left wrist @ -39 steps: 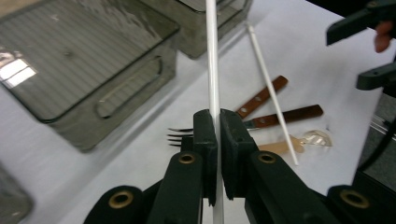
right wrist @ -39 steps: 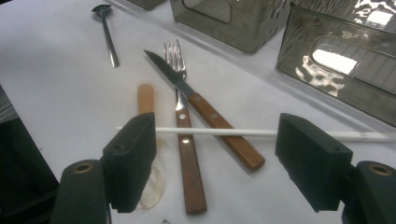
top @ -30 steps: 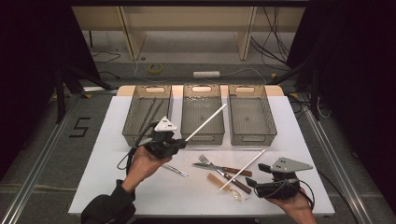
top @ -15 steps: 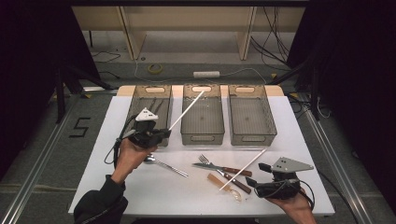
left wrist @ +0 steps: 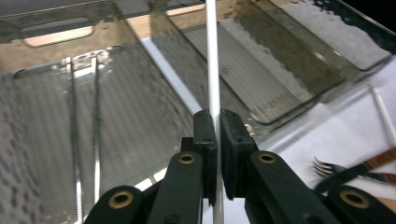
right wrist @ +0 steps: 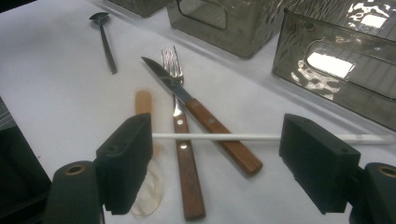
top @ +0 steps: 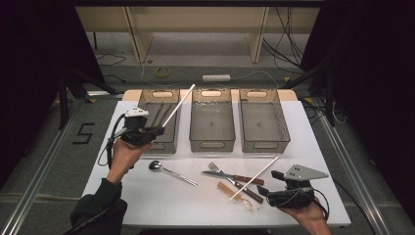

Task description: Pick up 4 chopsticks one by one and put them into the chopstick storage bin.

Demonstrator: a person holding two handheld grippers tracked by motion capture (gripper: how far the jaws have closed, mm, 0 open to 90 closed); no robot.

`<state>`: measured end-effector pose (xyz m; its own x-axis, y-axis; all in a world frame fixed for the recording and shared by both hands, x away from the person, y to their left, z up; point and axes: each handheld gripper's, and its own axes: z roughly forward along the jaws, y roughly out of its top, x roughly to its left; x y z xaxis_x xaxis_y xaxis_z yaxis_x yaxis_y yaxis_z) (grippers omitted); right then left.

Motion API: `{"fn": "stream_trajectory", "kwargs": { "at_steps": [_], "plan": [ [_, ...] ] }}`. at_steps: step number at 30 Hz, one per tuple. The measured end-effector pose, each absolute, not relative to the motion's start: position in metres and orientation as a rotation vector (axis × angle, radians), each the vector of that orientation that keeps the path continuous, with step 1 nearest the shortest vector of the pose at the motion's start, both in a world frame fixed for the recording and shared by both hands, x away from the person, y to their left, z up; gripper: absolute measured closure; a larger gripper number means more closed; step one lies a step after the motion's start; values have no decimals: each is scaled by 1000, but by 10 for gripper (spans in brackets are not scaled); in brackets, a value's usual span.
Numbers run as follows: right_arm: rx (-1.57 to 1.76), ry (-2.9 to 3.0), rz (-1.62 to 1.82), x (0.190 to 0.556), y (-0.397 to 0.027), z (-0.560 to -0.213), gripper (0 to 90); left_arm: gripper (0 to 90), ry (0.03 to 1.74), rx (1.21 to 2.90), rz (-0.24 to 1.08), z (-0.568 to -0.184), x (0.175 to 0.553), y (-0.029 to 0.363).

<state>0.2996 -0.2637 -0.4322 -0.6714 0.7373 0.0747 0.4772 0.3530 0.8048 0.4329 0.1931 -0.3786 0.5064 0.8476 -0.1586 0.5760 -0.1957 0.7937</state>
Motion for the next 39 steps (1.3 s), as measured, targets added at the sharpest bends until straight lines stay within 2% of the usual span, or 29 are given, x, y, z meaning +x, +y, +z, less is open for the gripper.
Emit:
{"fn": "stream_trajectory", "kwargs": {
  "at_steps": [12, 39],
  "plan": [
    [1083, 2324, 1226, 300, -263, -432, 269, 857, 1278, 1869, 454, -389, 456, 214],
    [1085, 2321, 1225, 300, -264, -433, 271, 856, 1416, 1859, 448, -415, 480, 238]
  ]
}}
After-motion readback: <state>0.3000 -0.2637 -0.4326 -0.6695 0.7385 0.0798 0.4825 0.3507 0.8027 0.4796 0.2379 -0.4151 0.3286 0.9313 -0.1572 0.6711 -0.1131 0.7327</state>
